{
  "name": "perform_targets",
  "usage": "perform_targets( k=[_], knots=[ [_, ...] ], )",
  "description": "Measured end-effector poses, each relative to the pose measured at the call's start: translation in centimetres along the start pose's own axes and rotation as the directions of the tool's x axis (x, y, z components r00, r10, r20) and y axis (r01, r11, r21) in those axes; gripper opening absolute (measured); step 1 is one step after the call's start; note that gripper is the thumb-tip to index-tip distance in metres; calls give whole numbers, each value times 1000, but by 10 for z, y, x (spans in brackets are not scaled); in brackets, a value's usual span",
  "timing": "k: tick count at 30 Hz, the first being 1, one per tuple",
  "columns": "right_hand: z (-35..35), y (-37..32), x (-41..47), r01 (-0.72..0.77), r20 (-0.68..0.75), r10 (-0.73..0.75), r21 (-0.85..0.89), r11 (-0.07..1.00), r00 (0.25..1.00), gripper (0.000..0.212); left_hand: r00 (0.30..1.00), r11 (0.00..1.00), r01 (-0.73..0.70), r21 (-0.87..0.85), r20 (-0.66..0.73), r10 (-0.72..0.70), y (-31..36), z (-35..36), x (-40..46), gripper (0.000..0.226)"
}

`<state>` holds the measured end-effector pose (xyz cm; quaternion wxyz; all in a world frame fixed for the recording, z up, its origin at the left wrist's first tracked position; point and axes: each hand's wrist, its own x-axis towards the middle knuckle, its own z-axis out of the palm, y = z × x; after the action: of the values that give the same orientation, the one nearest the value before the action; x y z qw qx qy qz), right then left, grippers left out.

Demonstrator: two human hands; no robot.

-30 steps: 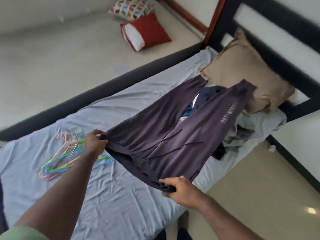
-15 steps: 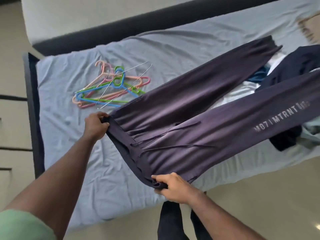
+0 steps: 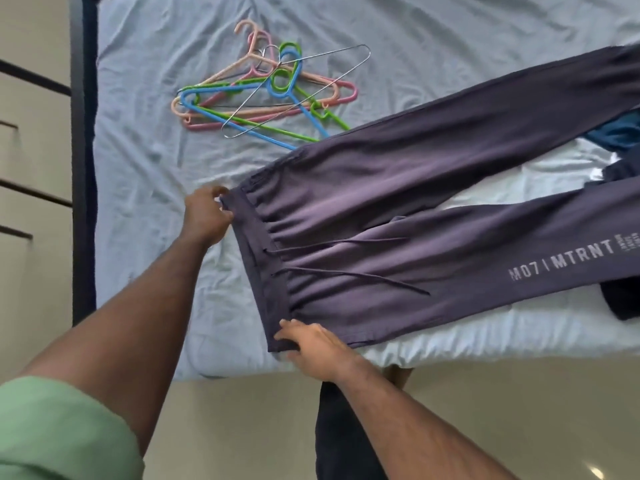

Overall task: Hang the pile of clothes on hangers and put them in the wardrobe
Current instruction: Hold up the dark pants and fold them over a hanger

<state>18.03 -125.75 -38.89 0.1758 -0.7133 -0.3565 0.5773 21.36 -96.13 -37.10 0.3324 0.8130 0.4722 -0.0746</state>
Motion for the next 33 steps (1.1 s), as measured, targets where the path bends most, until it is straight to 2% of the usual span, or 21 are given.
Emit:
perform_targets(
  k=[6,12,16,25,30,33],
  knots=[
    [-72,23,2,-81,-201,72,-36,996,977,41,1000,1000,6,12,22,-7,1,5,-26,38],
    [-176,62,3,-141,-426,121,-16,990,897,20,998,997,-40,69,55,36,17,15,-28,41],
    [-246,93,6,-164,-531,98,-78,983,842,11,1000,996,1,92,31,-3,20,28,-15,37],
    [-370,126,28,-178,-542,11,-257,950,840,16,990,976,142,165,-18,-141,28,48,13,48],
    [-414,133,62,-168,-557,-78,-376,911,827,18,980,968,200,150,-14,-200,32,54,38,48],
    [-430,142,81,-174,-568,-130,-450,876,813,26,976,956,215,202,-65,-205,34,58,48,55]
  ],
)
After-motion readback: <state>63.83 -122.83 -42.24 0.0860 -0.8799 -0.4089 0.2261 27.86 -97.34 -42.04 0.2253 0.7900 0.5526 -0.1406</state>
